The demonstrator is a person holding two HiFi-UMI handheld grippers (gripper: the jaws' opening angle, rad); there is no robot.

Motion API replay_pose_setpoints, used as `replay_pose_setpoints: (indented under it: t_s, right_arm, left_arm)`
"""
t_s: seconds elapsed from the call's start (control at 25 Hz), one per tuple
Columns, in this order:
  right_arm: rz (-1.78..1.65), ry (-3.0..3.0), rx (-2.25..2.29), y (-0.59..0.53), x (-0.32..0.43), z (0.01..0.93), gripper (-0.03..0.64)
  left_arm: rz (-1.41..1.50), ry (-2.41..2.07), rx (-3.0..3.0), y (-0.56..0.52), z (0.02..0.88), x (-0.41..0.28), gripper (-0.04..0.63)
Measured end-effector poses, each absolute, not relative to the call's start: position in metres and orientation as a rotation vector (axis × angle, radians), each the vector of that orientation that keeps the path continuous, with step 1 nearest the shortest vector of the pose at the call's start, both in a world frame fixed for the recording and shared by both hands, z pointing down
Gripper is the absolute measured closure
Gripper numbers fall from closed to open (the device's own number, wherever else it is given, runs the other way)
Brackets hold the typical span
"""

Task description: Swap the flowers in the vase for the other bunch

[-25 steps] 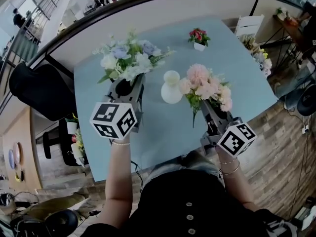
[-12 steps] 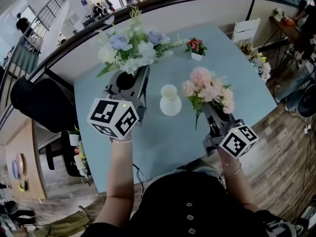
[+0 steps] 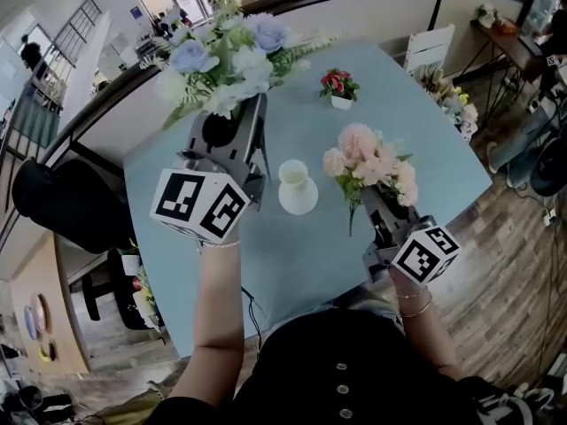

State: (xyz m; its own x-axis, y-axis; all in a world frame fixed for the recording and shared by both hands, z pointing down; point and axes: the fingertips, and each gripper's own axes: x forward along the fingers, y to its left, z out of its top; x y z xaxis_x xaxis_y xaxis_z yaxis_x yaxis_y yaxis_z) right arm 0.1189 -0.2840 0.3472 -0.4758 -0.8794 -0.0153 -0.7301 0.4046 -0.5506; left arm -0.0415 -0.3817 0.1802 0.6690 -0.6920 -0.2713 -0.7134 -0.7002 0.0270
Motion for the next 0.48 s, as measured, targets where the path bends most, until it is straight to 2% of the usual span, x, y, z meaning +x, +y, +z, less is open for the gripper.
replay_pose_setpoints:
  t_s: [0.48]
  right_arm:
    - [-0.699,2.317,-1.480,-0.281,0.140,0.355,0.545]
  left_arm:
    - [0.526,1.040,-2.813,-0.382,0.198,-0.020,0.531]
